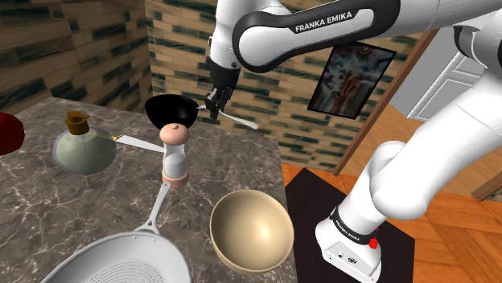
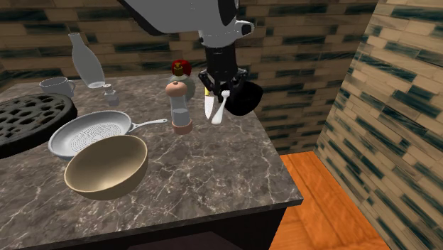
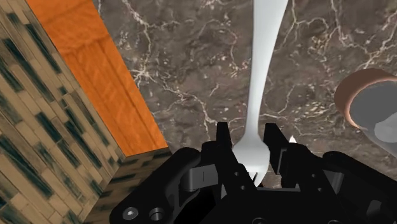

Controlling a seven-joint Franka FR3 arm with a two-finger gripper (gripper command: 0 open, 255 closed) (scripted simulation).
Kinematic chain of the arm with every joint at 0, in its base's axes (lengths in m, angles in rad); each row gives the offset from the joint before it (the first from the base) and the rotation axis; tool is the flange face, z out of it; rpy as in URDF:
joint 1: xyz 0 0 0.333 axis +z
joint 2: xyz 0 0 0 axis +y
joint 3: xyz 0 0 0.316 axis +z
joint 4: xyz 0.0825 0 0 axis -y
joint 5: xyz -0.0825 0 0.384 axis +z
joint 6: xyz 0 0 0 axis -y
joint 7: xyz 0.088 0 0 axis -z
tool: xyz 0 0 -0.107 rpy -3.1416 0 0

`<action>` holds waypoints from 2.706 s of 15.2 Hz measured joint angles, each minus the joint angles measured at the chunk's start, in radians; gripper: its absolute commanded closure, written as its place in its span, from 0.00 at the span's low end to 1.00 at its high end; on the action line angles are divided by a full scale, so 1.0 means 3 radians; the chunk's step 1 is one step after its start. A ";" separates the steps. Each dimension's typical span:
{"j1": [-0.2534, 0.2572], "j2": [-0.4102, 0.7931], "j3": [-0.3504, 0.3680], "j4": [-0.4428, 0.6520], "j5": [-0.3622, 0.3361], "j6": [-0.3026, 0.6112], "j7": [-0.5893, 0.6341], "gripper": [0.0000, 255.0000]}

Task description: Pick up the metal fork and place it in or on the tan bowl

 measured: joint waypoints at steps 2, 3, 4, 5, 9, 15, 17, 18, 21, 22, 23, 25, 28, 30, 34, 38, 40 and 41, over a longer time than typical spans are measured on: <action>-0.0001 -0.0015 -0.0005 0.0072 0.0007 -0.0087 -0.0016 1.00; -0.0002 -0.0028 -0.0008 0.0112 0.0012 -0.0139 -0.0025 1.00; -0.0002 -0.0041 -0.0011 0.0127 0.0015 -0.0166 -0.0033 1.00; 0.0011 -0.0073 0.0005 0.0119 0.0023 -0.0192 -0.0010 1.00; 0.0127 -0.0361 0.0140 -0.0174 0.0097 -0.0198 0.0190 1.00; 0.0347 -0.0757 0.0398 -0.0516 0.0259 -0.0270 0.0548 1.00; 0.0425 -0.0852 0.0497 -0.0609 0.0321 -0.0275 0.0680 1.00; 0.0469 -0.0887 0.0559 -0.0629 0.0354 -0.0293 0.0760 1.00; 0.0609 -0.1085 0.0704 -0.0745 0.0474 -0.0379 0.0954 1.00; 0.0640 -0.1087 0.0762 -0.0738 0.0498 -0.0390 0.1025 1.00; 0.0689 -0.1120 0.0829 -0.0773 0.0541 -0.0390 0.1109 1.00; 0.0768 -0.1178 0.0936 -0.0804 0.0610 -0.0417 0.1246 1.00; 0.0897 -0.1248 0.1124 -0.0815 0.0724 -0.0475 0.1483 1.00; 0.0959 -0.1241 0.1252 -0.0806 0.0783 -0.0476 0.1633 1.00; 0.0990 -0.1224 0.1329 -0.0898 0.0820 -0.0369 0.1708 1.00; 0.0998 -0.1171 0.1394 -0.1073 0.0844 -0.0145 0.1743 1.00; 0.0987 -0.1137 0.1411 -0.1087 0.0838 -0.0094 0.1753 1.00; 0.0986 -0.1134 0.1413 -0.1088 0.0837 -0.0085 0.1756 1.00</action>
